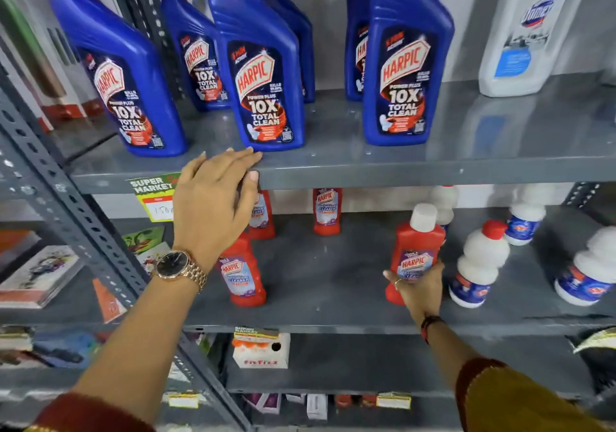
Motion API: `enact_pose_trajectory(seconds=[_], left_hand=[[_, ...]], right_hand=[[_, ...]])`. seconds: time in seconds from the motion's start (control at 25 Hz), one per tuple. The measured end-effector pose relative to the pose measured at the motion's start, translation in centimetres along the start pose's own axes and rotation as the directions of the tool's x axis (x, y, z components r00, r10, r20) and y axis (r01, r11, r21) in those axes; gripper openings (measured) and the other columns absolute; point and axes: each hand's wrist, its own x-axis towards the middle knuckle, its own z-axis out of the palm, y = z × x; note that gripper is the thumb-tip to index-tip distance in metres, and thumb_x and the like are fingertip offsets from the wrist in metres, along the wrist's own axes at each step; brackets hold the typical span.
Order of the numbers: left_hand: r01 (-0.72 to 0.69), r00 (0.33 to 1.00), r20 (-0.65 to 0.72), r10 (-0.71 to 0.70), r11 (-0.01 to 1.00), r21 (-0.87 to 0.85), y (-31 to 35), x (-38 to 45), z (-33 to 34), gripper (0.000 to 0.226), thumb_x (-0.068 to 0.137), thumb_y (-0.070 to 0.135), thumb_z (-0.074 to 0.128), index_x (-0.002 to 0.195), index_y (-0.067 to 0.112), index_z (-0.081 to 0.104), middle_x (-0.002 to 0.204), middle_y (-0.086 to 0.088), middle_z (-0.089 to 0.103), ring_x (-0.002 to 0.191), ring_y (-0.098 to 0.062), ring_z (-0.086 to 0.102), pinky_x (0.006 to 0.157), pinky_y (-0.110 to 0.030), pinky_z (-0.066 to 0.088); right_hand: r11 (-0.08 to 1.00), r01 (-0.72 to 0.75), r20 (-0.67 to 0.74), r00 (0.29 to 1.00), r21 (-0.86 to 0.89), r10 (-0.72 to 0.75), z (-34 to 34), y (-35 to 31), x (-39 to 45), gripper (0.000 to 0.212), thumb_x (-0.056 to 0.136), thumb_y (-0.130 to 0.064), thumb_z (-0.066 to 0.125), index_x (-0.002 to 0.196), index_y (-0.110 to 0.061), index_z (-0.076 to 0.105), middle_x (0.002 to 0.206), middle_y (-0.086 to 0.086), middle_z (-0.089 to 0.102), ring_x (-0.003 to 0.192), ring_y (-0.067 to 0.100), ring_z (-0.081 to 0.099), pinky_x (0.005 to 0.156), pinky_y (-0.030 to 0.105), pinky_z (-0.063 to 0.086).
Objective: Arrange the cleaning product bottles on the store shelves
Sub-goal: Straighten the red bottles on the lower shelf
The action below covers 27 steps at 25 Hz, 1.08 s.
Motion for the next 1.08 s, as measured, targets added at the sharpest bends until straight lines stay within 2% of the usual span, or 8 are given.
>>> enact_pose_trajectory(seconds=[0.16, 0.24, 0.32, 0.52, 0.72, 0.8, 0.96, 1.08], left_hand=[[-0.033, 0.998, -0.049, 0.033, 0.999, 0.002, -1.4, 0.4, 0.1, 0.035, 0.097, 0.032, 0.037, 0.117, 0.021, 0.063, 0.124, 0.003, 0.065, 0.124, -0.016, 0.053, 0.099, -0.036, 0.038], [-0.009, 0.997, -0.075, 0.009, 1.0, 0.004, -2.0, 0.6, 0.1, 0.035, 0.097, 0.032, 0.037, 0.115, 0.021, 0.063, 0.122, 0.004, 0.066, 0.122, -0.017, 0.054, 0.094, -0.035, 0.04], [0.017, 0.997, -0.069, -0.017, 1.0, 0.008, -2.9, 0.7, 0.0, 0.036, 0.096, 0.034, 0.036, 0.115, 0.02, 0.063, 0.12, 0.003, 0.067, 0.118, -0.018, 0.057, 0.093, -0.034, 0.038], [0.033, 0.997, -0.065, -0.031, 0.999, 0.031, -4.7, 0.4, 0.3, 0.04, 0.097, 0.038, 0.031, 0.115, 0.022, 0.063, 0.121, 0.006, 0.067, 0.113, -0.017, 0.059, 0.092, -0.034, 0.037], [0.026, 0.989, -0.149, -0.024, 1.0, 0.017, -4.9, 0.3, 1.0, 0.04, 0.096, 0.038, 0.032, 0.11, 0.022, 0.066, 0.116, 0.008, 0.069, 0.108, -0.015, 0.062, 0.09, -0.031, 0.037], [0.031, 0.985, -0.171, -0.028, 0.999, 0.016, -5.0, 0.3, 1.1, 0.04, 0.096, 0.039, 0.032, 0.108, 0.022, 0.067, 0.114, 0.008, 0.07, 0.106, -0.014, 0.063, 0.09, -0.029, 0.036], [0.042, 0.98, -0.195, -0.036, 0.999, 0.027, -5.0, 0.2, 1.3, 0.042, 0.096, 0.04, 0.031, 0.106, 0.022, 0.067, 0.112, 0.008, 0.071, 0.102, -0.014, 0.064, 0.089, -0.029, 0.037], [0.055, 0.979, -0.2, -0.05, 0.998, 0.022, -4.9, 0.2, 1.4, 0.044, 0.096, 0.042, 0.029, 0.106, 0.023, 0.067, 0.111, 0.008, 0.071, 0.101, -0.014, 0.064, 0.089, -0.028, 0.037]], right_hand=[[0.999, -0.03, 0.086, 0.996, -0.04, 0.033, 2.3, -1.3, -1.8, 0.071, 0.054, -0.016, 0.088, 0.102, -0.013, 0.036, 0.1, 0.005, 0.057, 0.088, 0.024, 0.057, 0.078, 0.035, 0.049], [0.999, -0.028, 0.156, 0.987, -0.029, 0.032, 3.9, -1.6, -2.8, 0.071, 0.053, -0.018, 0.088, 0.103, -0.016, 0.037, 0.101, 0.004, 0.059, 0.09, 0.024, 0.059, 0.08, 0.038, 0.054], [0.999, -0.031, 0.215, 0.976, -0.02, 0.034, 5.7, -1.9, -3.9, 0.071, 0.054, -0.018, 0.088, 0.105, -0.016, 0.039, 0.103, 0.004, 0.059, 0.091, 0.022, 0.06, 0.081, 0.037, 0.054], [0.999, -0.027, 0.272, 0.962, -0.019, 0.032, 9.8, -2.8, -5.6, 0.07, 0.057, -0.02, 0.087, 0.109, -0.015, 0.04, 0.107, 0.004, 0.059, 0.094, 0.021, 0.06, 0.085, 0.04, 0.055], [0.999, -0.027, 0.315, 0.948, -0.028, 0.034, 11.5, -2.9, -6.1, 0.07, 0.058, -0.02, 0.086, 0.109, -0.02, 0.038, 0.107, 0.001, 0.057, 0.094, 0.02, 0.059, 0.083, 0.035, 0.053], [0.998, -0.037, 0.365, 0.93, -0.041, 0.049, 11.3, -2.7, -5.8, 0.069, 0.06, -0.019, 0.085, 0.111, -0.021, 0.038, 0.107, 0.0, 0.057, 0.094, 0.018, 0.058, 0.082, 0.031, 0.051], [0.989, -0.045, 0.48, 0.87, -0.143, 0.109, 10.5, -1.8, -4.3, 0.072, 0.061, -0.015, 0.084, 0.123, -0.015, 0.046, 0.117, 0.005, 0.062, 0.104, 0.022, 0.06, 0.095, 0.039, 0.049], [0.979, -0.017, 0.539, 0.833, -0.205, 0.127, 10.2, -2.2, -3.6, 0.071, 0.061, -0.017, 0.084, 0.123, -0.015, 0.049, 0.116, 0.005, 0.063, 0.1, 0.02, 0.06, 0.089, 0.032, 0.049]])
